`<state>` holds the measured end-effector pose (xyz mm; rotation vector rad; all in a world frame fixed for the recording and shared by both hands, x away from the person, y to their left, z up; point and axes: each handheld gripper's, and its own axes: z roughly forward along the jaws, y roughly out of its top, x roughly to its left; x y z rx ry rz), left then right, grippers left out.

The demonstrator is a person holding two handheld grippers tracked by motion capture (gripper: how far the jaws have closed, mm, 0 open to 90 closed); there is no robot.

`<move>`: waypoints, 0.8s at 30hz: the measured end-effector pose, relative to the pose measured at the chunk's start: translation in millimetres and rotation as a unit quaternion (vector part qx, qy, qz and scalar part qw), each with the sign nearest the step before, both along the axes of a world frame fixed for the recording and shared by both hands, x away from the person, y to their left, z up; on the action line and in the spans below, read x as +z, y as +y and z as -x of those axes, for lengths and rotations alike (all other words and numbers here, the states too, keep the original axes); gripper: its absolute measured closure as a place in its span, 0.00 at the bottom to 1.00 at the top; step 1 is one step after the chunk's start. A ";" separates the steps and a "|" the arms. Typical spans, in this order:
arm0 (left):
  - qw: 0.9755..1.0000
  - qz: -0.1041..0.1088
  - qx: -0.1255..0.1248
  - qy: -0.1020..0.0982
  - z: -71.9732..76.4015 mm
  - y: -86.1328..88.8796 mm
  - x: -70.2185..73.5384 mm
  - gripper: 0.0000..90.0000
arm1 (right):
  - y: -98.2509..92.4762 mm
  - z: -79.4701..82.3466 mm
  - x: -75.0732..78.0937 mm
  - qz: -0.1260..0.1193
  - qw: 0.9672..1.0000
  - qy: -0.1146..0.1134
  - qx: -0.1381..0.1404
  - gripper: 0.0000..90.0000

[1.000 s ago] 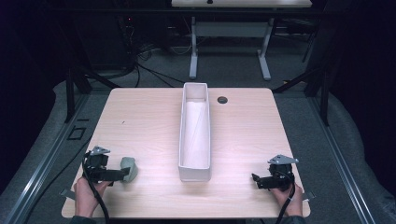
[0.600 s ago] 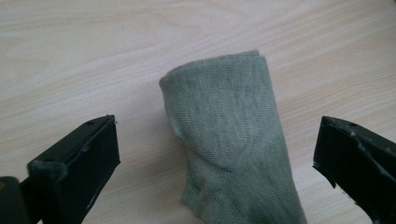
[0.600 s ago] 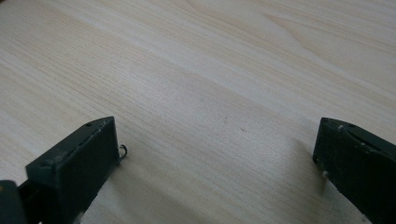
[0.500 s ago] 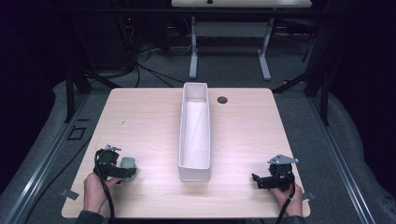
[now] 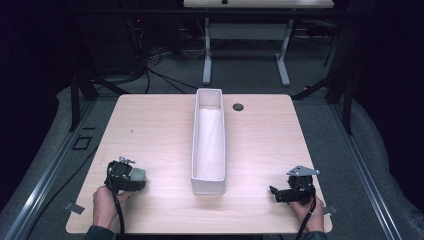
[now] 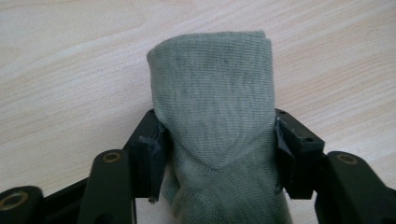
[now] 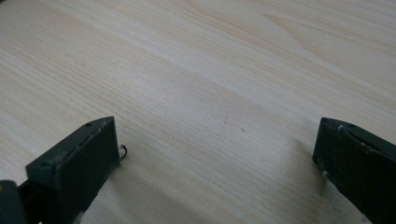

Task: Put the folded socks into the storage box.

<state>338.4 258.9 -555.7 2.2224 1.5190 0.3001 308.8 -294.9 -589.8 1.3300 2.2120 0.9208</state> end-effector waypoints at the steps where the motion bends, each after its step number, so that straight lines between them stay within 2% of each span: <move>1: 1.000 -0.003 -0.001 0.000 0.0 -0.2 0.3 0.51 | 0.0 0.0 0.0 0.000 1.000 0.000 0.000 0.00; 13: 1.000 -0.011 -0.018 0.004 -0.1 -2.4 1.7 0.64 | 0.0 0.0 0.0 0.000 1.000 0.000 0.000 0.00; 17: 1.000 -0.006 -0.022 0.000 0.5 -1.1 1.9 0.66 | 0.0 0.0 0.0 0.000 1.000 0.000 0.000 0.00; 21: 1.000 0.015 -0.024 -0.007 2.4 4.1 2.8 0.68 | 0.0 0.0 0.0 0.000 1.000 0.000 0.000 0.00; 24: 0.999 0.020 -0.027 -0.015 3.7 6.5 4.4 0.69 | 0.0 0.0 0.0 0.000 1.000 0.000 0.000 0.00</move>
